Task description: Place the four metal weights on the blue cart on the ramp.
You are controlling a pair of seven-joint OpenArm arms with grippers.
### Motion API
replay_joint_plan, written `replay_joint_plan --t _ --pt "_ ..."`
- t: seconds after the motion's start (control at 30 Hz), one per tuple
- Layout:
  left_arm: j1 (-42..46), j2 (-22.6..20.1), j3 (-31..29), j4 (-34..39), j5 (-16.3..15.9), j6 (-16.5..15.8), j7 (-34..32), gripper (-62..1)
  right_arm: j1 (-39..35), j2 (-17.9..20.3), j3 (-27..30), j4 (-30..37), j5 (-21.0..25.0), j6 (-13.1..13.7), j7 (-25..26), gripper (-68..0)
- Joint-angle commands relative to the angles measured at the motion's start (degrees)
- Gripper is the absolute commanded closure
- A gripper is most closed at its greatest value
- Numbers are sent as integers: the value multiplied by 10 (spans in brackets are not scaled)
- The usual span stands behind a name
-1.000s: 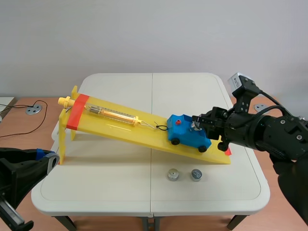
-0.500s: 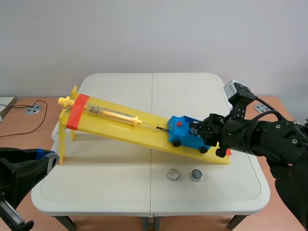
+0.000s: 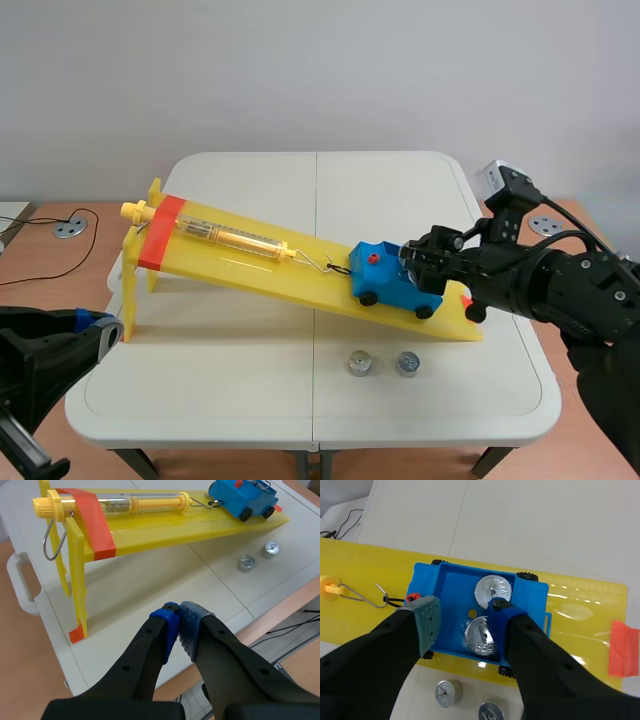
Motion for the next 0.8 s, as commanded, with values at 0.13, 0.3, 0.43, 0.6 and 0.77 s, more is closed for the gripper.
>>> replay_joint_plan --t 0.13,0.3,0.43,0.6,0.77 --pt "-11 4 -5 46 -34 -18 -59 -27 50 20 59 109 39 98 51 -271" --pt "-11 4 -5 46 -34 -18 -59 -27 10 52 71 185 39 125 44 -272" --pt "-11 4 -5 46 -34 -18 -59 -27 -35 86 71 247 40 130 37 -272" --pt "-11 4 -5 46 -34 -18 -59 -27 -99 134 71 318 42 134 32 -272" --pt "-11 4 -5 46 -34 -18 -59 -27 -168 170 71 376 49 136 20 -272"
